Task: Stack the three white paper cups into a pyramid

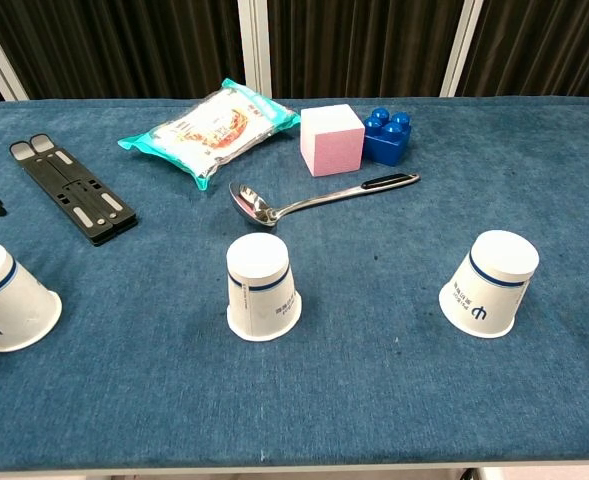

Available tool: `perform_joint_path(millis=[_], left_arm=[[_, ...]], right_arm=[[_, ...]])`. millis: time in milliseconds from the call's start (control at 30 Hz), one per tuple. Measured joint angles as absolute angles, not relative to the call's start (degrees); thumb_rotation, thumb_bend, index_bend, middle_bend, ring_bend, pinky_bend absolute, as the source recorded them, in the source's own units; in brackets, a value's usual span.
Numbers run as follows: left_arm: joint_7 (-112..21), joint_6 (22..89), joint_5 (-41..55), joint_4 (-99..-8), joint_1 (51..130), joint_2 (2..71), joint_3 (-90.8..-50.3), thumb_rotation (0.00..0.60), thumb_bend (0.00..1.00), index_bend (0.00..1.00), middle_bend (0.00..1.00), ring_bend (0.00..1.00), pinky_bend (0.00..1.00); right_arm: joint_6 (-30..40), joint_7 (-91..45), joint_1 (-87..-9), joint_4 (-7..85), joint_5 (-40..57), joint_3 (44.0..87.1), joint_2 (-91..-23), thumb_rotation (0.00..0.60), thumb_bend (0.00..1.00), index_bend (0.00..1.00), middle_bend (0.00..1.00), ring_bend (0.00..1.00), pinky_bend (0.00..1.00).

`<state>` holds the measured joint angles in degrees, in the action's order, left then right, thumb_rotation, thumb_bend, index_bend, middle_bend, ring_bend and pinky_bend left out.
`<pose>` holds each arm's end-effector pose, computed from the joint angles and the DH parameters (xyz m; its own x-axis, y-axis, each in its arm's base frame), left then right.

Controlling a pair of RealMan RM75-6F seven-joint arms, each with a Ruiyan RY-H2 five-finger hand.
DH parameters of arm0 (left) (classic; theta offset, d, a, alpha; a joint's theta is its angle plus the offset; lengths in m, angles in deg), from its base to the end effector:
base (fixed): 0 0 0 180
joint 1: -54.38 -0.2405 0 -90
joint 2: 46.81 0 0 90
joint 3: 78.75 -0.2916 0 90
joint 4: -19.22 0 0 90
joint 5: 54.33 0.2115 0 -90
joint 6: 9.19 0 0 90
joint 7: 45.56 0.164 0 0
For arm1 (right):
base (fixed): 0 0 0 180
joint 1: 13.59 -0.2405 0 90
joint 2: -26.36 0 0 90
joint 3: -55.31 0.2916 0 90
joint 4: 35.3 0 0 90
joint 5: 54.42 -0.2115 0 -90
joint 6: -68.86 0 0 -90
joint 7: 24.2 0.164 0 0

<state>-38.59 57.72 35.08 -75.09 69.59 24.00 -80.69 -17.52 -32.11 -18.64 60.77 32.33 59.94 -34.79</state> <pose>-0.3000 0.2282 0.0655 0.4419 0.3166 0.8394 0.8887 -0.2816 -0.3617 -0.3259 -0.2103 0.1924 0.5044 0.0551 0.8617 -0.8620 -0.0261 0.5063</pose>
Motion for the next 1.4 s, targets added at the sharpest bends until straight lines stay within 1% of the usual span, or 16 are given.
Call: perform_joint_path(millis=[67,200,300,367,533,667,1000,1100,1400], left_arm=[[-38.4,56.8,34.2,-75.2,69.9,23.9,-80.8,0.600,0.24,0.22,0.11,0.07,0.02],[-37.7,55.8,32.6,-75.6,70.2,23.5,-81.1,0.599,0.25,0.22,0.11,0.07,0.02],[-37.8,55.4,32.2,-75.6,70.5,23.6,-81.3,0.590,0.27,0.22,0.11,0.07,0.02],[-38.1,55.1,32.2,-75.4,70.7,23.7,-81.4,0.569,0.31,0.23,0.11,0.07,0.02],[-39.7,54.9,32.3,-74.9,71.2,24.1,-81.4,0.556,0.35,0.32,0.14,0.07,0.02],[-40.8,55.3,32.9,-74.2,71.6,24.6,-81.4,0.556,0.35,0.35,0.15,0.08,0.02],[-41.9,55.9,35.3,-76.2,73.9,25.0,-80.2,0.556,0.35,0.36,0.15,0.09,0.02],[-40.9,55.1,35.6,-77.0,75.3,26.1,-79.5,0.555,0.35,0.36,0.15,0.09,0.02],[-34.2,50.4,33.6,-79.1,80.2,31.7,-76.8,0.516,0.35,0.36,0.15,0.09,0.02]], right_arm=[[-17.5,-32.2,-18.6,60.9,32.2,60.0,-34.7,0.600,0.24,0.00,0.00,0.00,0.00],[-17.1,-32.4,-18.8,60.9,31.9,60.0,-34.8,0.600,0.24,0.00,0.00,0.00,0.00],[-16.7,-32.6,-19.0,61.0,31.9,60.0,-34.9,0.600,0.24,0.00,0.00,0.00,0.00],[-16.5,-32.6,-19.1,61.0,31.8,60.0,-34.9,0.600,0.24,0.00,0.00,0.00,0.00],[-16.2,-32.7,-19.2,61.2,31.7,60.0,-34.8,0.600,0.24,0.00,0.00,0.00,0.00],[-16.0,-32.6,-19.3,61.3,31.5,60.0,-34.7,0.600,0.25,0.00,0.00,0.00,0.00],[-16.3,-32.6,-19.3,61.5,31.9,60.0,-34.4,0.600,0.24,0.00,0.00,0.00,0.00],[-16.4,-32.6,-19.2,61.5,32.0,60.0,-34.4,0.600,0.24,0.00,0.00,0.00,0.00],[-16.3,-31.8,-19.0,61.4,31.9,59.7,-34.1,0.600,0.24,0.00,0.00,0.00,0.00]])
